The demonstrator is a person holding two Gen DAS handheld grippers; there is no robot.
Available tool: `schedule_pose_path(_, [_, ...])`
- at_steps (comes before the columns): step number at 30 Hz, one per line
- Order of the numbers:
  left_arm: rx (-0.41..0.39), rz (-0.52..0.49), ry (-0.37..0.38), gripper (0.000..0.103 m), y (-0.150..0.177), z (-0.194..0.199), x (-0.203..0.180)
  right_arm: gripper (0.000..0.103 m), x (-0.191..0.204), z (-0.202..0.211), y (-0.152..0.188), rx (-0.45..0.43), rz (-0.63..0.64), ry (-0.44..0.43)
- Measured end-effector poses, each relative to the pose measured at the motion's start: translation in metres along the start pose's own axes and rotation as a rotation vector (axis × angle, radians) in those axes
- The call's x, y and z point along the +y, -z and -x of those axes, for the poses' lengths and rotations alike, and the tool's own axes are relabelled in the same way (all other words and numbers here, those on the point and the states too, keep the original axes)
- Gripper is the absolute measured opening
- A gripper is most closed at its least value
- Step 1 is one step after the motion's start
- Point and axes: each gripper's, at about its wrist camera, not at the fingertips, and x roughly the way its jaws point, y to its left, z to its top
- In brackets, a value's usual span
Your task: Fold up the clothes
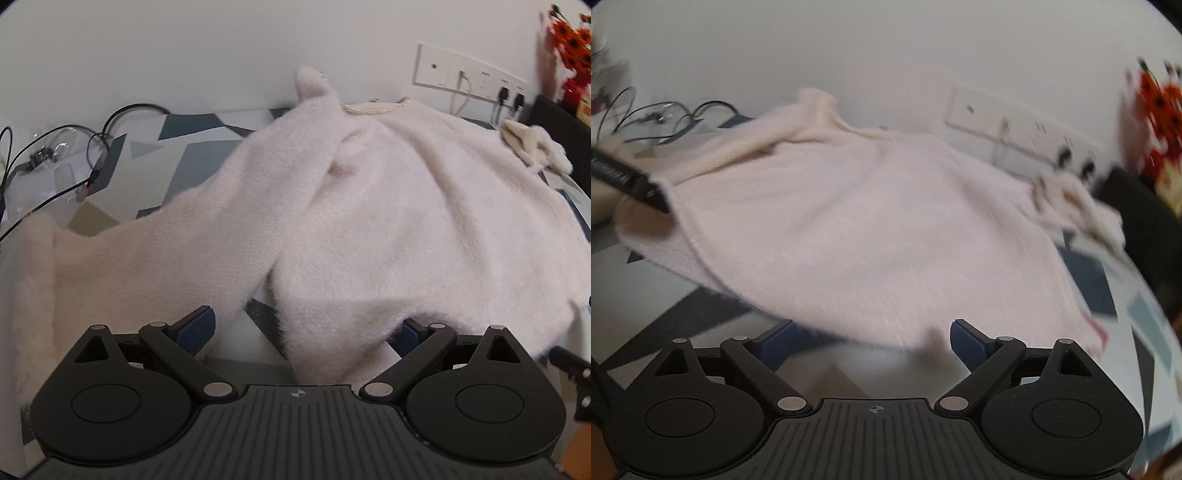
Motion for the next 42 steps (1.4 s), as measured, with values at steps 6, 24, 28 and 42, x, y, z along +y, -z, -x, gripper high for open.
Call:
schedule_pose_path(6, [0.025, 0.098, 0.009, 0.098, -0.009, -0.008, 0.008, 0.045, -0.022, -0.007, -0.022, -0.078, -0.115, -0.027])
schedule_pose_path(24, [0.056, 0.139, -0.042, 0.098, -0.007, -0.017, 0.013, 0.097, 0.002, -0.001, 0.007, -0.054, 0.09, -0.042])
schedule_pose_path(28, [0.065, 0.108, -0.053, 0.098, -0.006, -0.017, 0.01, 0.097, 0.005, -0.014, -0.003, -0.063, 0.067, 0.013])
schedule_pose_path(42, [0.025, -0.107, -0.137, 0.098, 0.012, -0.013, -0.011, 0.002, -0.081, -0.026, -0.017, -0.051, -0.292, 0.016])
